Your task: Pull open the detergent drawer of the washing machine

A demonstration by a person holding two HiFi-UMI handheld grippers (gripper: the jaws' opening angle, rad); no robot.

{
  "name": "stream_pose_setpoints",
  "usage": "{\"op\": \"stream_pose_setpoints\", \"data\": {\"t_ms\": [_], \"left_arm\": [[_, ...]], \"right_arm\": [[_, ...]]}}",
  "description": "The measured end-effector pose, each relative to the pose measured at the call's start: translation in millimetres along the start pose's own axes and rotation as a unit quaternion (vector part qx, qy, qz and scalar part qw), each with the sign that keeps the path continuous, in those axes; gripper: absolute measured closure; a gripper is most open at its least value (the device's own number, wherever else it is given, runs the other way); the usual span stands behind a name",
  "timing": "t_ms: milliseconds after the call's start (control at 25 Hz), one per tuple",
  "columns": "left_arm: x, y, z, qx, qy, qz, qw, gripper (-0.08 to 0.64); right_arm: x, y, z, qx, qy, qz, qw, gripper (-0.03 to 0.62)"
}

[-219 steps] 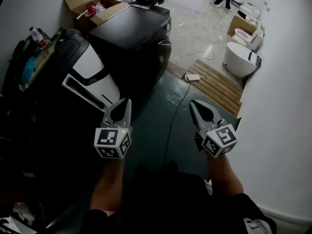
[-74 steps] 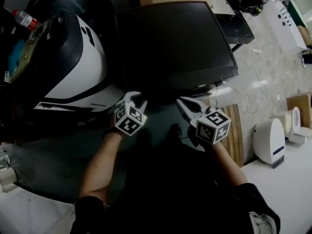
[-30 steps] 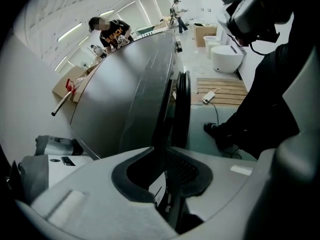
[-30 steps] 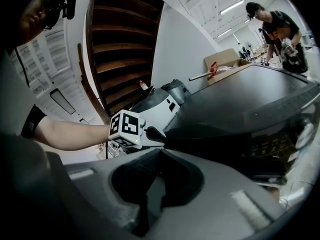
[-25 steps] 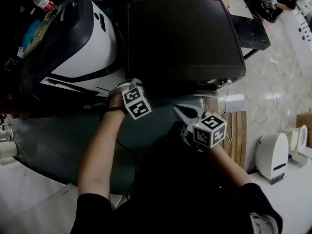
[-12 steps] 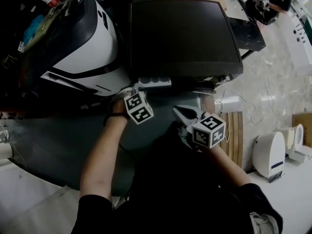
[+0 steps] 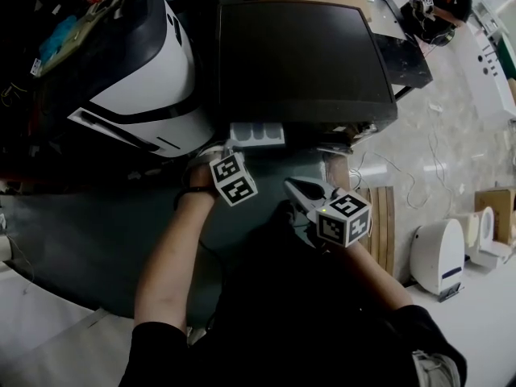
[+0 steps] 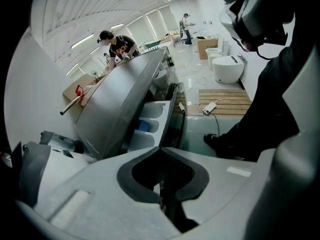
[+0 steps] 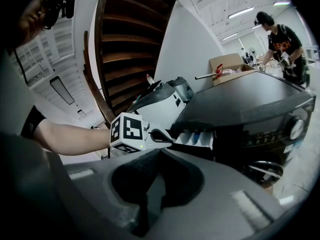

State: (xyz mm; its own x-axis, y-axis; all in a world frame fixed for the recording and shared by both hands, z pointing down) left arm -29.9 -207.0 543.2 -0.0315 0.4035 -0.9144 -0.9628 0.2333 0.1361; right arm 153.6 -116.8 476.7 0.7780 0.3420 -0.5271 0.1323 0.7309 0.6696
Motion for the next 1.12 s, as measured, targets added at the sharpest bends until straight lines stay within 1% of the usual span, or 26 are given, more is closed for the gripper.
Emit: {"op": "stream_pose_setpoints", "data": {"t_ms": [200, 240, 280, 320, 360, 400, 440, 480, 560, 640, 760, 880, 1000, 1080, 1120], "left_arm": [[6, 3, 8, 0.007, -0.002, 0.005, 1.0000, 0.554], [7, 4, 12, 0.005, 0.009, 0.001, 0.9999, 0.554], [5, 6, 19, -0.004, 0.036, -0.012, 0.9993, 0.552], [-1, 9, 33, -0.023, 0.078, -0.032, 0.9962, 0.552], [-9, 13, 52, -0.049, 0.113, -0.051, 0.9911, 0.551], [-16, 18, 72, -0.075, 0.125, -0.060, 0.9875, 0.552], [-20, 21, 90, -0.091, 0.118, -0.057, 0.9872, 0.552], [-19, 23, 103, -0.092, 0.104, -0.047, 0.9892, 0.551], [-12, 22, 109, -0.065, 0.075, -0.019, 0.9949, 0.551], [-3, 17, 100, -0.038, 0.043, 0.004, 0.9983, 0.551], [9, 10, 74, -0.015, 0.007, 0.022, 0.9996, 0.551], [18, 5, 50, -0.005, -0.011, 0.036, 0.9993, 0.549], [20, 1, 33, -0.003, -0.020, 0.040, 0.9990, 0.546], [16, -2, 25, -0.004, -0.019, 0.034, 0.9992, 0.449], [13, -3, 23, -0.007, -0.015, 0.029, 0.9994, 0.431]], "right_arm": [[1, 3, -9, 0.008, -0.002, -0.002, 1.000, 0.589], [2, 4, -11, 0.008, -0.002, -0.002, 1.000, 0.589], [3, 5, -12, 0.009, -0.003, -0.002, 1.000, 0.589], [4, 6, -14, 0.009, -0.004, -0.001, 1.000, 0.589], [5, 7, -16, 0.009, -0.005, -0.001, 1.000, 0.589], [7, 9, -17, 0.009, -0.005, -0.001, 1.000, 0.589], [8, 11, -19, 0.009, -0.005, -0.001, 1.000, 0.589], [10, 13, -19, 0.010, -0.005, -0.002, 1.000, 0.589], [14, 16, -17, 0.011, -0.003, -0.003, 1.000, 0.589], [16, 22, -13, 0.005, 0.000, -0.005, 1.000, 0.589], [17, 28, -12, -0.001, 0.000, -0.006, 1.000, 0.589], [18, 27, -13, -0.002, -0.002, -0.001, 1.000, 0.589], [21, 24, -9, -0.004, 0.001, 0.006, 1.000, 0.589], [24, 22, -4, -0.007, 0.004, 0.008, 1.000, 0.589], [25, 21, -1, -0.009, 0.006, 0.009, 1.000, 0.589]]}}
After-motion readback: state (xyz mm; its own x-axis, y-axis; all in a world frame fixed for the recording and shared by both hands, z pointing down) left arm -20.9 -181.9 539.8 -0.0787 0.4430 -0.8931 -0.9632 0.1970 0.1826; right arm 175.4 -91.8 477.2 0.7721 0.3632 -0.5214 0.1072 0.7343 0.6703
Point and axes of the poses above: the fingertips, and each gripper's own axes: x backward along the fingers, z to its right, y out of its underside, the point moved 9 cm from there along x, backward along the fingers, and after that the axes turned 9 degrees about -z, right-handed, at the moved point
